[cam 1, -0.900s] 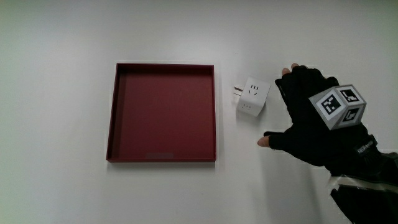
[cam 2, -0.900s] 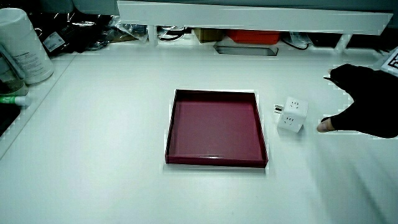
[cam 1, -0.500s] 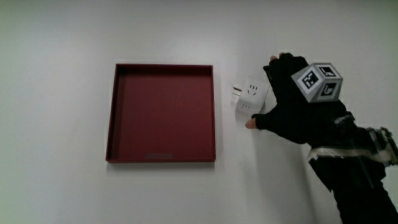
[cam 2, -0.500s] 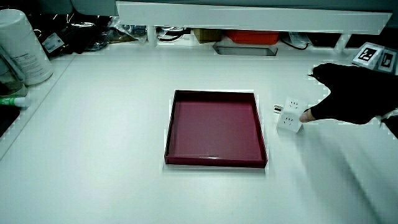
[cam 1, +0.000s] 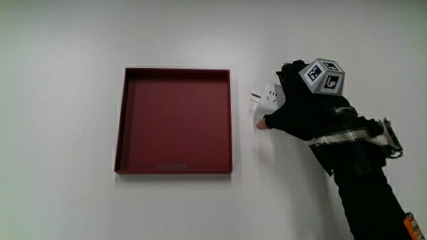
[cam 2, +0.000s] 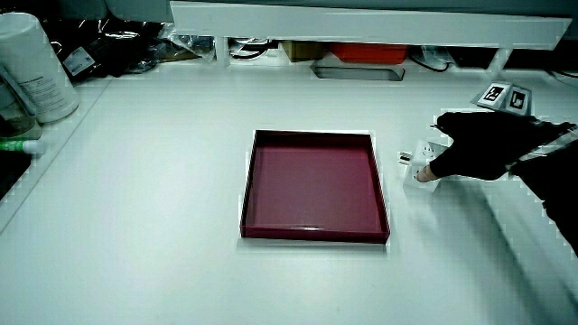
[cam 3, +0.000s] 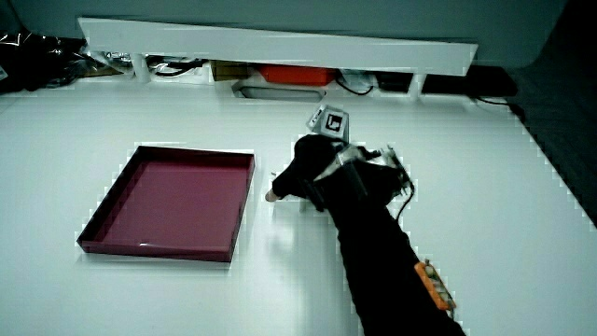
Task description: Pick socket
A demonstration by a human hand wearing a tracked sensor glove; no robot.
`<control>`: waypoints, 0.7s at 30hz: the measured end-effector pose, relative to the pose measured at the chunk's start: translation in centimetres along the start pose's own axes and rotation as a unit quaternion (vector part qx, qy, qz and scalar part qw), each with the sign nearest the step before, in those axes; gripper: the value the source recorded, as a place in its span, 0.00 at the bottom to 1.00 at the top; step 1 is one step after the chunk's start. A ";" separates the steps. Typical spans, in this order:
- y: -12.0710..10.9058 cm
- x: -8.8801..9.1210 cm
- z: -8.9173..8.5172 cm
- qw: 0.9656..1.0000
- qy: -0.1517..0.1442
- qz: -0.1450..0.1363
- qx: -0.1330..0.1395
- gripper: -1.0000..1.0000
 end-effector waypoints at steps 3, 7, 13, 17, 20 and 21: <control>0.8 0.2 -0.5 1.000 0.004 -0.005 -0.010 0.50; 1.8 0.7 -1.2 1.000 0.008 -0.017 -0.018 0.50; 2.5 1.1 -1.7 0.999 0.018 -0.021 -0.024 0.50; 2.6 1.1 -1.7 0.999 0.017 -0.019 -0.026 0.50; 2.9 1.3 -2.0 0.999 0.016 -0.022 -0.019 0.58; 2.7 1.1 -1.8 0.999 0.021 -0.020 -0.019 0.60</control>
